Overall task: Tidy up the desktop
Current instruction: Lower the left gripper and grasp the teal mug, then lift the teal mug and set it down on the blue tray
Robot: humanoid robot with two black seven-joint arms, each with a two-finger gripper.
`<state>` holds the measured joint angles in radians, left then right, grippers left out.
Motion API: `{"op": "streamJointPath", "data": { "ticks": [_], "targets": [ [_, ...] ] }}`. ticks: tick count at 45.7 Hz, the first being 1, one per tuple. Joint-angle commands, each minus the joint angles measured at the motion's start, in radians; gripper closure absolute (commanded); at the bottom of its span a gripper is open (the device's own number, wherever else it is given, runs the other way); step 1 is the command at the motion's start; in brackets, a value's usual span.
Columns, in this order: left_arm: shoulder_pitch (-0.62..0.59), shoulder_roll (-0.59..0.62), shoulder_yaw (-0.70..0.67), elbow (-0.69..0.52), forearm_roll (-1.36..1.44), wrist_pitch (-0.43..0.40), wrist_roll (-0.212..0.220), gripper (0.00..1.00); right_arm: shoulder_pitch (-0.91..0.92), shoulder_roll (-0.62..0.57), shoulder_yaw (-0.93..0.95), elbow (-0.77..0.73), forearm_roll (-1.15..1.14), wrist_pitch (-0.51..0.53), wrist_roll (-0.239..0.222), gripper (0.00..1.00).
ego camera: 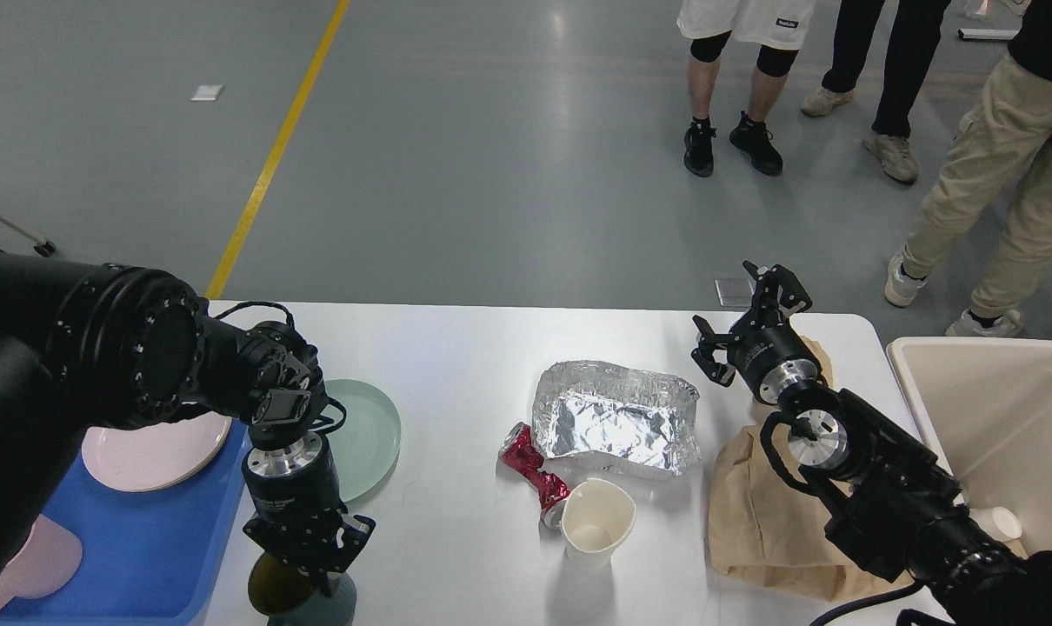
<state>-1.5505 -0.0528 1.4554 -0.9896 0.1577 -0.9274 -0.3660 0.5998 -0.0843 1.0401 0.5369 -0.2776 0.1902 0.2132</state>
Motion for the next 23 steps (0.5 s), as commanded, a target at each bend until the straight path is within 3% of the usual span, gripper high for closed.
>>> {"op": "streamJointPath", "data": {
  "ticks": [1,8,15,23],
  "targets": [
    [-0.043,0.007,-0.007,0.0,-0.009,-0.033,-0.008,1.0,0.0,0.0,0.0,0.0,0.0,0.0,0.0,0.0],
    [-0.092,0.008,-0.012,-0.004,-0.017,-0.033,-0.01,1.0,0.0,0.0,0.0,0.0,0.0,0.0,0.0,0.0],
    [-0.164,0.019,-0.014,-0.009,-0.015,-0.033,-0.037,1.0,0.0,0.0,0.0,0.0,0.0,0.0,0.0,0.0],
    [-0.214,0.112,-0.003,-0.006,-0.015,-0.033,-0.033,1.0,0.0,0.0,0.0,0.0,0.0,0.0,0.0,0.0]
  ]
}}
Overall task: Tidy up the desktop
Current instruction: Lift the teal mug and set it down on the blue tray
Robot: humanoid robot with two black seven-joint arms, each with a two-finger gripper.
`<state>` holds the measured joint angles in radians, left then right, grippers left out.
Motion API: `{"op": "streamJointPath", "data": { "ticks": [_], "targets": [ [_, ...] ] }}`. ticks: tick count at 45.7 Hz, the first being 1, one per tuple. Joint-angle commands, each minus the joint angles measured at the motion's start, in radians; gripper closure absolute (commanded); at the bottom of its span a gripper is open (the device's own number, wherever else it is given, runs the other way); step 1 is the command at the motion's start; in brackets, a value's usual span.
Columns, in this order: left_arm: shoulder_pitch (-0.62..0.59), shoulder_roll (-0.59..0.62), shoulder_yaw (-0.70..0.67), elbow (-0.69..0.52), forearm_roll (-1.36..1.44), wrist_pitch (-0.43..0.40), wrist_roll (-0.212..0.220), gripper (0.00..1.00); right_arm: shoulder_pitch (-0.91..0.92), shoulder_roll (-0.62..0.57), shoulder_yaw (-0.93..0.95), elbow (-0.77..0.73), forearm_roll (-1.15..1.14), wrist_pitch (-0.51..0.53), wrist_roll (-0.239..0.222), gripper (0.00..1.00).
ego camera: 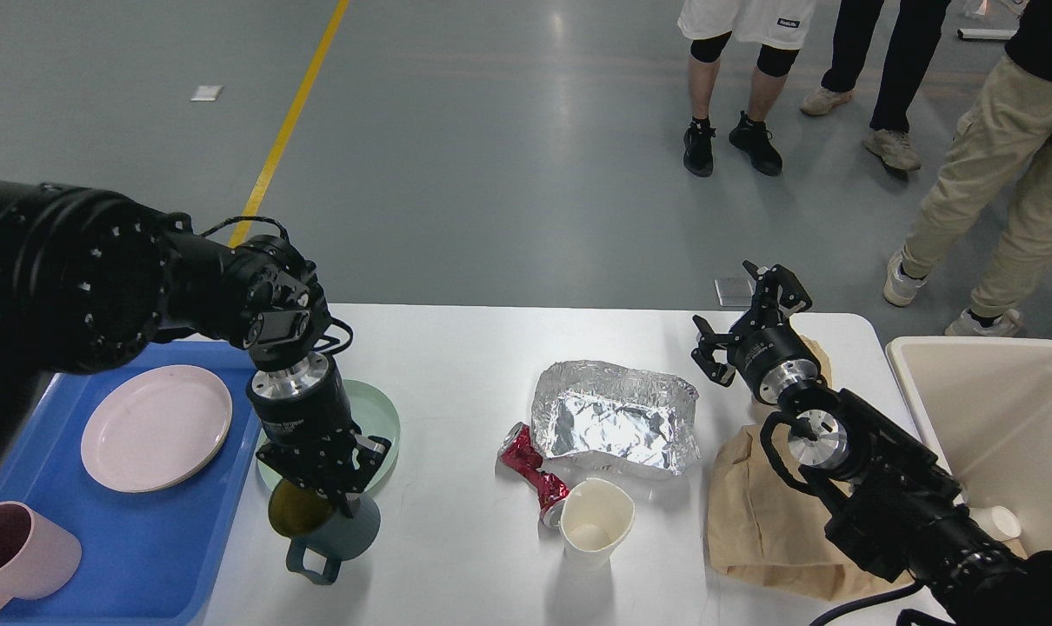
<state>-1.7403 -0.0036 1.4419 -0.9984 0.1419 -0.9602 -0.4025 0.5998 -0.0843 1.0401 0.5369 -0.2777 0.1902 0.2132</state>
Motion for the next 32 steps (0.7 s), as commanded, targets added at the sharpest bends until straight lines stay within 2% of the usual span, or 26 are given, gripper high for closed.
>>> {"op": "streamJointPath", "data": {
  "ticks": [1,9,17,22,32],
  "targets": [
    [-0.024,0.079,0.012,0.006,0.002,0.0,0.005,1.0,0.0,0.0,0.0,0.0,0.0,0.0,0.0,0.0],
    [0.018,0.215,0.063,0.04,0.015,0.0,0.011,1.0,0.0,0.0,0.0,0.0,0.0,0.0,0.0,0.0],
    [0.14,0.329,0.069,0.194,0.018,0.0,0.013,1.0,0.0,0.0,0.0,0.0,0.0,0.0,0.0,0.0],
    [0.203,0.349,0.066,0.247,0.018,0.0,0.013,1.0,0.0,0.0,0.0,0.0,0.0,0.0,0.0,0.0],
    [0.265,0.349,0.061,0.256,0.018,0.0,0.013,1.0,0.0,0.0,0.0,0.0,0.0,0.0,0.0,0.0]
  ]
}}
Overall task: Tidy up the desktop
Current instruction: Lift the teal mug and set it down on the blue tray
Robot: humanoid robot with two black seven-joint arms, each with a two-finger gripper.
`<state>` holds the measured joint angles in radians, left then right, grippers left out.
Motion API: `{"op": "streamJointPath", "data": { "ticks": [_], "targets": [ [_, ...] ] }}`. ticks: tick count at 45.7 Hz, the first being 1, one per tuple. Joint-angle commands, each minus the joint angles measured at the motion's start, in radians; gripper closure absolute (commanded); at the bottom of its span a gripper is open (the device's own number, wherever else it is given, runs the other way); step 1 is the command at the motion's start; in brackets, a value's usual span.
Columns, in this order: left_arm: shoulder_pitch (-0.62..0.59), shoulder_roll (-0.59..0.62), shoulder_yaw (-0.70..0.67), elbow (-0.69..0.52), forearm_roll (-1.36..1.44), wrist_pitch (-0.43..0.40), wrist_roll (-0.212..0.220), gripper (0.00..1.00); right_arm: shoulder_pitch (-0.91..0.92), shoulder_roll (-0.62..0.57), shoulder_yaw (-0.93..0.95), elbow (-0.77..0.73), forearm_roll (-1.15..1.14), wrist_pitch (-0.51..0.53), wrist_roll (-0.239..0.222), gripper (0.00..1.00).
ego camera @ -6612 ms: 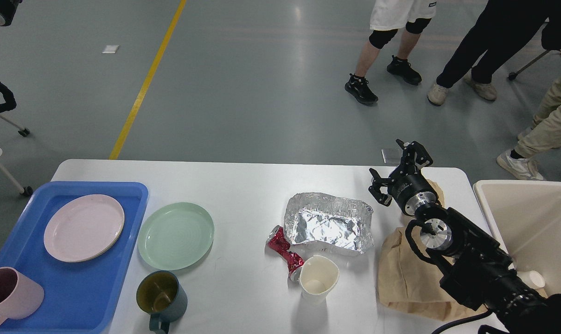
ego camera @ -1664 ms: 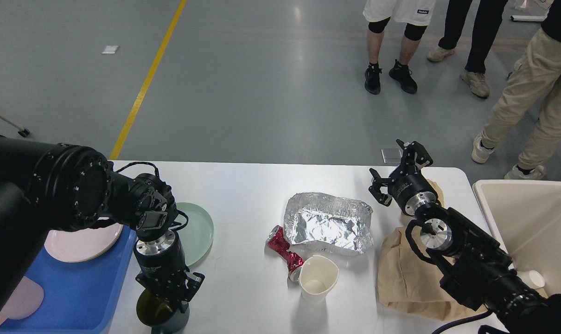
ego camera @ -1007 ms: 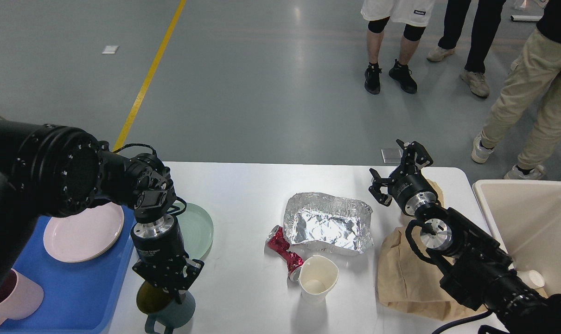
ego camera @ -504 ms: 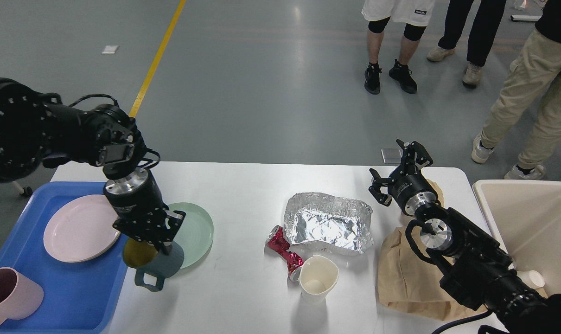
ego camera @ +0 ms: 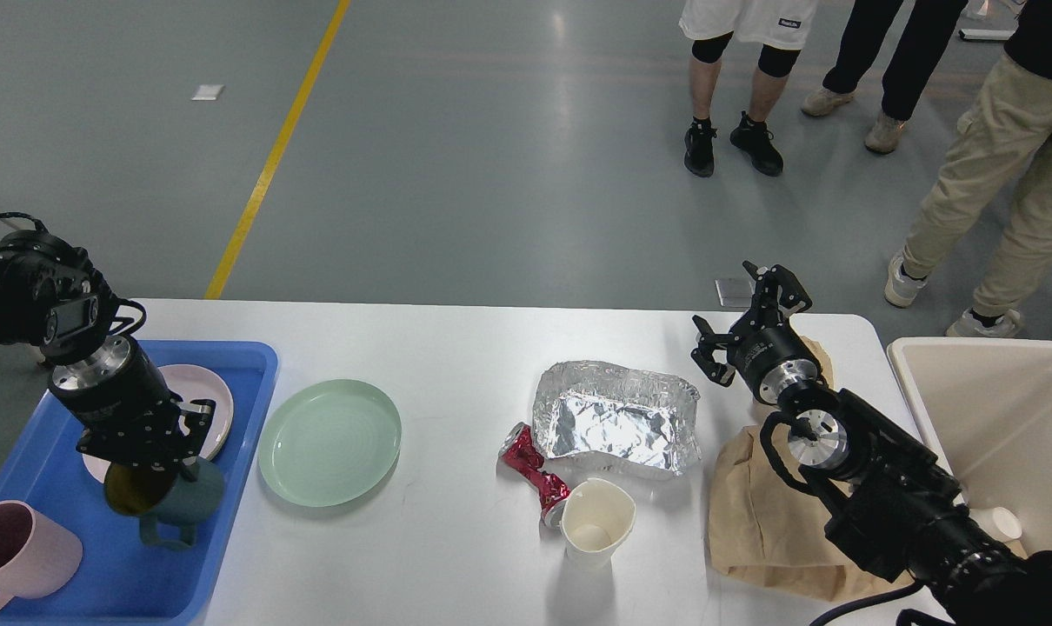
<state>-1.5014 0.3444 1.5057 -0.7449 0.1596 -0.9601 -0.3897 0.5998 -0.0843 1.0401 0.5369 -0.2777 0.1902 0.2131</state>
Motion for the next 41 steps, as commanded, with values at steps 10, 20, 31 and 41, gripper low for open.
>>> {"op": "streamJointPath", "data": {
  "ticks": [10,20,31,41],
  "targets": [
    [0.052,0.002,0.001,0.002,0.0,0.0,0.0,1.0,0.0,0.0,0.0,0.0,0.0,0.0,0.0,0.0],
    [0.081,0.007,0.005,0.002,0.001,0.0,0.002,1.0,0.0,0.0,0.0,0.0,0.0,0.0,0.0,0.0],
    [0.109,0.013,0.008,0.006,0.005,0.0,0.003,1.0,0.0,0.0,0.0,0.0,0.0,0.0,0.0,0.0],
    [0.121,0.025,0.008,0.009,0.015,0.0,0.003,0.99,0.0,0.0,0.0,0.0,0.0,0.0,0.0,0.0]
  ]
}}
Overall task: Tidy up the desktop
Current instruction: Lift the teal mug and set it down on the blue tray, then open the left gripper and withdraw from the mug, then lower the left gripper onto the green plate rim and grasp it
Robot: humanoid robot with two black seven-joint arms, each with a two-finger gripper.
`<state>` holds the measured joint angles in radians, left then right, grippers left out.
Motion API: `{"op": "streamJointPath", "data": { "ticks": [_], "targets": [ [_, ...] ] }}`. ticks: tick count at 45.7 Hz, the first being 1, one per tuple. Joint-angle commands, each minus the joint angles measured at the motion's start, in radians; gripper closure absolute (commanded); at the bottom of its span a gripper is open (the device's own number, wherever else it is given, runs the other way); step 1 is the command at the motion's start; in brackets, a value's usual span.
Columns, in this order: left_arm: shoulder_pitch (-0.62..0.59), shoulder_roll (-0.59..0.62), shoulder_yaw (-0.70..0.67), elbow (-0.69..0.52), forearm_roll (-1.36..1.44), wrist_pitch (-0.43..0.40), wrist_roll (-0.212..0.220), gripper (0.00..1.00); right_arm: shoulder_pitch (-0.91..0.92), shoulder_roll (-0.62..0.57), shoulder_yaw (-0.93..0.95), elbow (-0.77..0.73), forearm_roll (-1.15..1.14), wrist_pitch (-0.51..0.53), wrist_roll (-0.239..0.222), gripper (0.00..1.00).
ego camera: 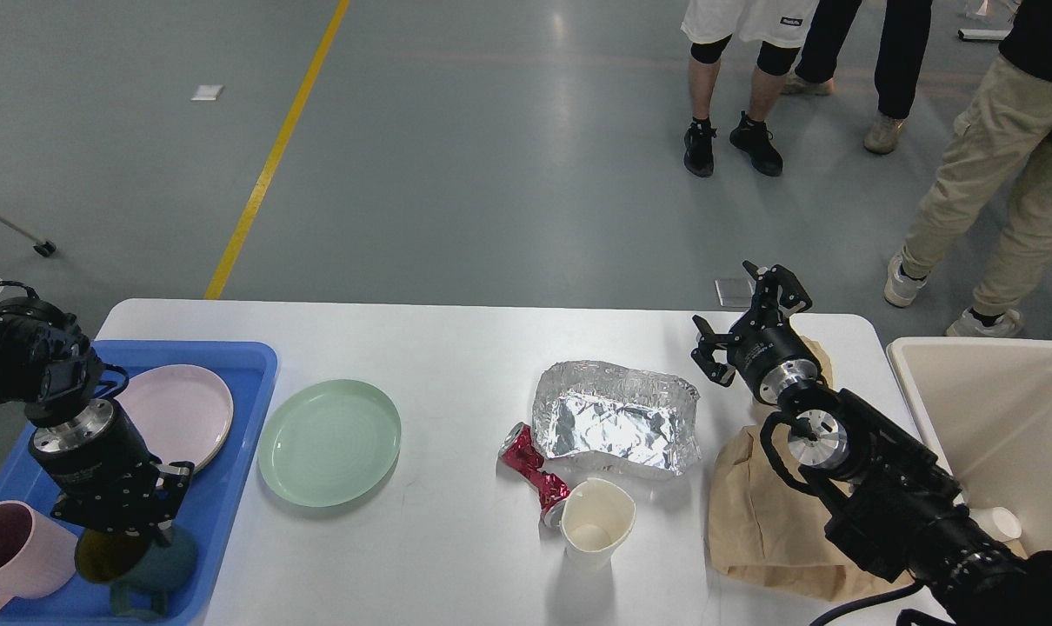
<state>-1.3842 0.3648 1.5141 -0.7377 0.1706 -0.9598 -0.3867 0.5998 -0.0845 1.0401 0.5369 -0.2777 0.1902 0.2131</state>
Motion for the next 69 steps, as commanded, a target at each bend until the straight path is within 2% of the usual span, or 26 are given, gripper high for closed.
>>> {"op": "streamJointPath", "data": {
  "ticks": [1,4,10,20,24,28,36,42,48,58,65,69],
  "targets": [
    [0.004,0.005,0.0,0.001,0.006,0.0,0.0,0.98,0.0,0.0,0.0,0.0,0.0,0.0,0.0,0.0],
    [0.004,0.008,0.0,0.004,0.006,0.0,0.0,0.9,0.0,0.0,0.0,0.0,0.0,0.0,0.0,0.0],
    [0.002,0.008,0.006,0.006,0.004,0.0,0.0,0.61,0.0,0.0,0.0,0.0,0.0,0.0,0.0,0.0],
    [-0.015,0.026,0.018,0.004,0.006,0.0,0.0,0.31,0.0,0.0,0.0,0.0,0.0,0.0,0.0,0.0],
    [-0.062,0.034,0.02,-0.012,0.004,0.0,0.0,0.18,0.0,0.0,0.0,0.0,0.0,0.0,0.0,0.0],
    [-0.162,0.039,0.044,-0.035,0.003,0.0,-0.003,0.08,0.0,0.0,0.0,0.0,0.0,0.0,0.0,0.0],
    [-0.449,0.003,0.052,-0.04,0.004,0.0,0.002,0.07,0.0,0.0,0.0,0.0,0.0,0.0,0.0,0.0],
    [-0.532,-0.134,0.037,-0.029,0.013,0.0,0.003,0.07,0.0,0.0,0.0,0.0,0.0,0.002,0.0,0.0],
    [-0.515,-0.342,0.005,-0.029,0.027,0.0,0.003,0.07,0.0,0.0,0.0,0.0,0.0,0.0,0.0,0.0],
    [-0.362,-0.543,-0.003,-0.028,0.067,0.0,0.003,0.07,0.0,0.0,0.0,0.0,0.0,0.0,0.0,0.0],
    [-0.294,-0.55,-0.041,-0.022,0.168,0.199,0.003,0.07,0.0,0.0,0.0,0.0,0.0,0.0,0.0,0.0],
    [-0.251,-0.55,-0.048,0.004,0.168,0.227,0.017,0.07,0.0,0.0,0.0,0.0,0.0,0.0,0.0,0.0]
  ]
}}
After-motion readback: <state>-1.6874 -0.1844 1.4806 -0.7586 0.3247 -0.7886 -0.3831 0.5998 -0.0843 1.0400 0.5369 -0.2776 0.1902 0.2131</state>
